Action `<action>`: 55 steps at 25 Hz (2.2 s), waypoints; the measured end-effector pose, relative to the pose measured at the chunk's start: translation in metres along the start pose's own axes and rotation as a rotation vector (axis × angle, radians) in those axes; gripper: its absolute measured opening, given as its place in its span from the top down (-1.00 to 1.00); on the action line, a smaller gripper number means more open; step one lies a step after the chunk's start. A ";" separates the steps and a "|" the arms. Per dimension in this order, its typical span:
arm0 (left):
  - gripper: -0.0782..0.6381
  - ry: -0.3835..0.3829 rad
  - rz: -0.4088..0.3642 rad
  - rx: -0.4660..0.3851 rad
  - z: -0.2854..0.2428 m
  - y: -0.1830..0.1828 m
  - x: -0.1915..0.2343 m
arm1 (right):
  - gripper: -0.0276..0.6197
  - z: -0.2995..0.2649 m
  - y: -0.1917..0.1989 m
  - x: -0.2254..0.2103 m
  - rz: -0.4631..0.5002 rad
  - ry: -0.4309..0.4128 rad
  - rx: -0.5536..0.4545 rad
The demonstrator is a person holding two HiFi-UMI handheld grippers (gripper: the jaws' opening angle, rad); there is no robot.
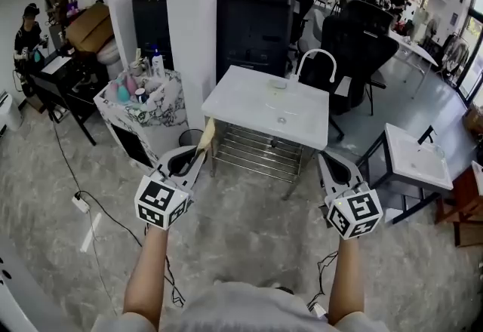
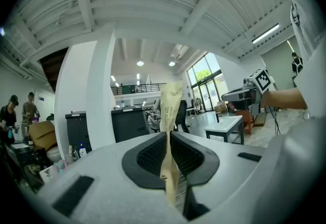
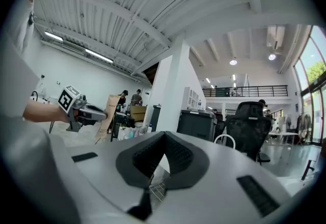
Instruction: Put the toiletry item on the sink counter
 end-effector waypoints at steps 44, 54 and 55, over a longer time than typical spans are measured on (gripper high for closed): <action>0.69 0.146 -0.067 0.189 -0.316 0.099 0.287 | 0.92 -0.388 0.101 -0.105 -0.142 0.051 0.155; 0.69 0.294 -0.200 0.264 -0.464 0.139 0.329 | 0.92 -0.452 0.146 -0.150 -0.192 0.141 0.230; 0.69 0.321 -0.217 0.267 -0.483 0.144 0.333 | 0.92 -0.457 0.151 -0.156 -0.197 0.172 0.236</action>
Point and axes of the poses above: the fingertips, and each gripper's own axes: z backward along the fingers, x to its left, y out of its underside, the point moved 5 cm from there along z, backward along the fingers
